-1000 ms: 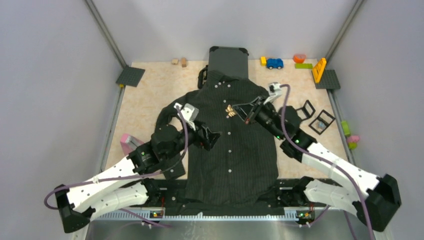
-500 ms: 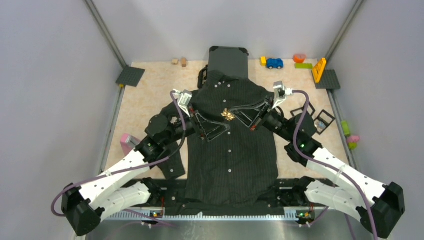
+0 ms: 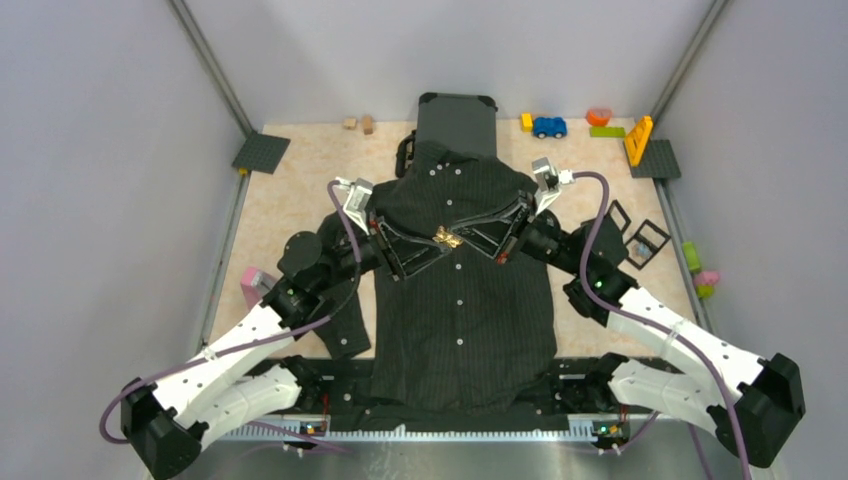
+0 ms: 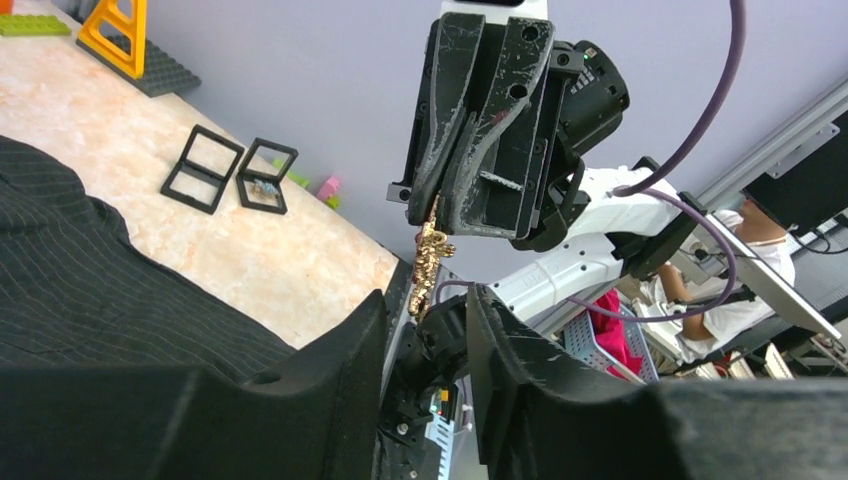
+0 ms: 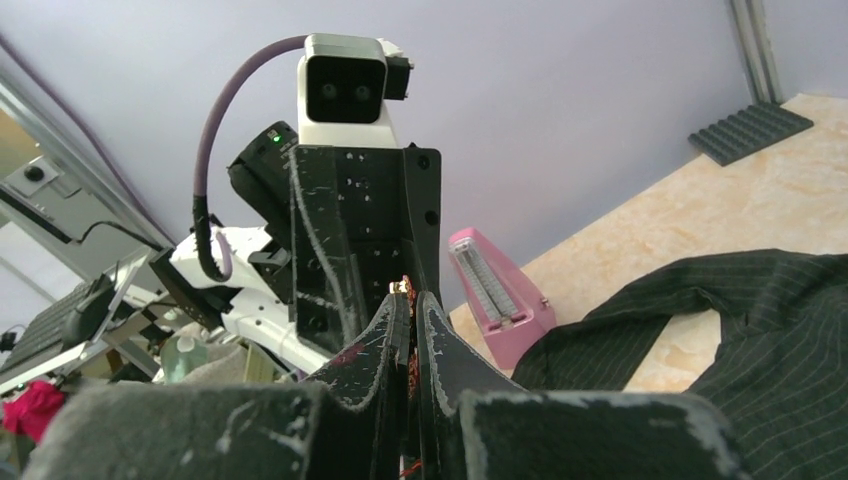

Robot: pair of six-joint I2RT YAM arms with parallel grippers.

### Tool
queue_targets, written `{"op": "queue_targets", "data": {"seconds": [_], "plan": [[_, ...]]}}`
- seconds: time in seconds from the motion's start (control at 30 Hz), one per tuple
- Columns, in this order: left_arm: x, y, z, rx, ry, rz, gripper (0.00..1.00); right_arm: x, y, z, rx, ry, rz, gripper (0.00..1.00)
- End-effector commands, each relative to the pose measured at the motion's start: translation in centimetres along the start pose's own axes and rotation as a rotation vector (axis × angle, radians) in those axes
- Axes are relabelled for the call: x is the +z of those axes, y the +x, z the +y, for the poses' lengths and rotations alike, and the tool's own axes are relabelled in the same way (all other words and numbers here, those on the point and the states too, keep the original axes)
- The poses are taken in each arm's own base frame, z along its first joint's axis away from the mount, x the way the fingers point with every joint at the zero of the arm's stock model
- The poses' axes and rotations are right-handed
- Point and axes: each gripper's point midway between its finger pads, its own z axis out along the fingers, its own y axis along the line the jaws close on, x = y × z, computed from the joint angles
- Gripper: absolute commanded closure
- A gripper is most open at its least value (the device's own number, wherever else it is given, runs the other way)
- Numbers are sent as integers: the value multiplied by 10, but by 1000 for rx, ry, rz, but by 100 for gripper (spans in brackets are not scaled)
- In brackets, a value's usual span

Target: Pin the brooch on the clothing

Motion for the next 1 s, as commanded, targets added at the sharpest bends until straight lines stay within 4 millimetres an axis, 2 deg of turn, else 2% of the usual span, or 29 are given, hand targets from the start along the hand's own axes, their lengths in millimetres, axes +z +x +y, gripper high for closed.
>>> {"op": "queue_targets", "data": {"seconds": [0.0, 0.07, 0.23, 0.3, 0.33, 0.37, 0.43, 0.53, 0.63, 0.8, 0.97], "plan": [[-5, -16, -11, 37, 32, -48, 63, 6, -25, 29, -44, -99, -45, 100], [-5, -15, -11, 36, 37, -42, 71, 6, -25, 30, -42, -100, -44, 100], [-5, -15, -8, 31, 27, -43, 78, 7, -25, 31, -41, -104, -35, 100], [-6, -15, -9, 31, 30, -46, 88, 7, -24, 30, -38, -99, -29, 100], [-6, -16, -9, 33, 29, -47, 97, 7, -23, 29, -37, -96, -26, 100], [-6, -15, -9, 33, 28, -45, 100, 8, -23, 28, -36, -91, -21, 100], [-6, -14, -7, 38, 23, -42, 100, 8, -22, 25, -34, -69, -7, 100], [-7, -12, -3, 36, 10, -37, 100, 8, -23, 25, -40, -57, 5, 83], [-7, -12, -3, 36, 9, -35, 100, 7, -23, 27, -39, -58, 7, 71], [-8, -14, -2, 39, 3, -39, 100, 6, -23, 28, -40, -60, 11, 66], [-8, -14, -3, 37, 5, -41, 100, 6, -17, 23, -37, -43, 31, 69]]}}
